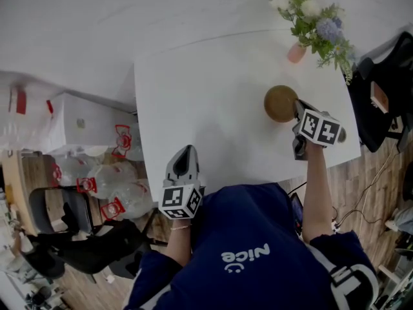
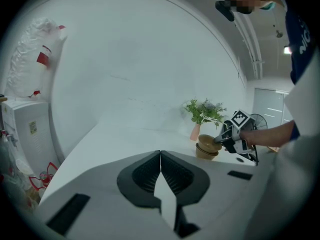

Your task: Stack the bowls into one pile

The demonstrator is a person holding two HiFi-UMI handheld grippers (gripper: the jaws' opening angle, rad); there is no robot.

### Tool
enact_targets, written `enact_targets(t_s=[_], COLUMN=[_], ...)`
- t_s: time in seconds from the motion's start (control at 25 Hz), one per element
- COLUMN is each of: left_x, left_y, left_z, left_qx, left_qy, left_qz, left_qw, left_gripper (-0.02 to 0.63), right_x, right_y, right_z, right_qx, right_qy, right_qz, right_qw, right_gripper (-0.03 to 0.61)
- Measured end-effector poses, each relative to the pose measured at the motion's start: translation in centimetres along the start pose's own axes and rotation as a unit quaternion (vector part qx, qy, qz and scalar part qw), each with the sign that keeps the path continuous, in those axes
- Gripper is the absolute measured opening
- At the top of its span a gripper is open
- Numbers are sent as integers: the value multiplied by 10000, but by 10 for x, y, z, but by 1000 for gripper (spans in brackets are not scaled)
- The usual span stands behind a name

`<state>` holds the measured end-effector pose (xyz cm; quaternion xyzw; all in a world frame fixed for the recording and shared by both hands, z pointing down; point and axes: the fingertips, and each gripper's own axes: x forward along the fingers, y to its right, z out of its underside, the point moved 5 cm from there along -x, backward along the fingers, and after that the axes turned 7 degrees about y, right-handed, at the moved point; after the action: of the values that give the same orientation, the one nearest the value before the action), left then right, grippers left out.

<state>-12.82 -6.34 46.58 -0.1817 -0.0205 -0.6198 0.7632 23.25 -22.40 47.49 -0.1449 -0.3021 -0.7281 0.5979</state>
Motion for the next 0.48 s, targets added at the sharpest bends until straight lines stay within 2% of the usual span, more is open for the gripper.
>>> enact_targets(t_s=[0.48], left_x=[7], left_y=[4], left_z=[-1], left_qx=[48], left_qy=[-47], left_qz=[101], left_qw=[9999], left_gripper=[18], right_x=[7], right_y=[12], right_z=[14], right_qx=[68], right_qy=[-81], right_qz=[302], right_qw=[9995], right_gripper=[37])
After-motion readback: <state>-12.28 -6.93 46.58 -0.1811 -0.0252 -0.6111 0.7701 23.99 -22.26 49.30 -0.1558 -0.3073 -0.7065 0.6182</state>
